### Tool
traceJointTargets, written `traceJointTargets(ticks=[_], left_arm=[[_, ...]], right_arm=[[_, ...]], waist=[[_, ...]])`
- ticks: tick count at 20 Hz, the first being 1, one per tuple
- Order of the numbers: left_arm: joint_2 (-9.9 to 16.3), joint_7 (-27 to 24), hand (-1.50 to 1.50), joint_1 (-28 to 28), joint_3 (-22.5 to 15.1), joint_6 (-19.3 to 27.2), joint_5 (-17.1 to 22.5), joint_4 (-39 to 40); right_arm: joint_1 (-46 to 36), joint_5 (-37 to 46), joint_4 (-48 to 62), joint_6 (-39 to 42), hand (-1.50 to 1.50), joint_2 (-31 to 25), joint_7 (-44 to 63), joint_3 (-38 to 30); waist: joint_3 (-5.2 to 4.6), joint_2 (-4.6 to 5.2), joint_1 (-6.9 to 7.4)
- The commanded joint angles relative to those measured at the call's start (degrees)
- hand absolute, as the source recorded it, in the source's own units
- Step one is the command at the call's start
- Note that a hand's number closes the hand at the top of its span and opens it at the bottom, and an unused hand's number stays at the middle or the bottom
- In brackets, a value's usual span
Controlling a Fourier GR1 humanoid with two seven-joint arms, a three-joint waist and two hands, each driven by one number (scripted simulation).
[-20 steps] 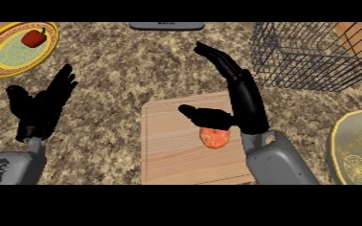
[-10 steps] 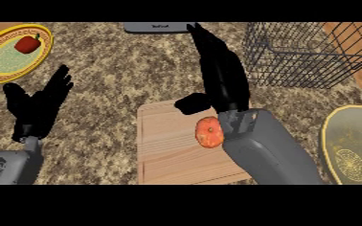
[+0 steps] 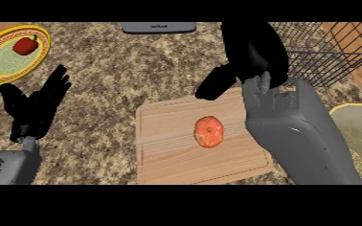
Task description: Pick the squash from the cutting board and place it in the basket
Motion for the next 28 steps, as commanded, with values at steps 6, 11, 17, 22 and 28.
traceJointTargets(ticks=[6,11,17,22,28], left_arm=[[-0.5,-0.6,0.0,1.4,0.6,0.5,-0.6,-1.0],[-0.6,-1.8,0.0,2.5,1.6,-0.5,0.1,-0.2],[-1.9,-1.5,0.0,-1.9,1.5,-1.2,-0.7,2.7],[-3.0,-3.5,0.0,1.4,0.7,-1.2,-2.6,0.2],[-3.2,1.5,0.0,-1.8,1.1,-1.1,-2.9,-0.8]], right_arm=[[3.5,-16.8,-13.4,15.1,-1.5,-2.3,16.3,-6.9],[8.9,-19.8,-25.0,12.3,-1.5,-2.2,21.7,-5.0],[23.6,-13.9,-35.0,7.8,-1.5,-4.6,13.8,-2.5],[33.1,-2.1,-33.7,2.1,-1.5,-3.5,2.5,1.7],[43.4,13.5,-24.0,-11.2,-1.5,1.5,-12.7,11.0]], waist=[[0.18,0.04,-0.35],[0.13,-0.03,-0.47],[0.16,0.91,0.35],[0.2,1.08,1.83],[0.24,1.14,1.98]])
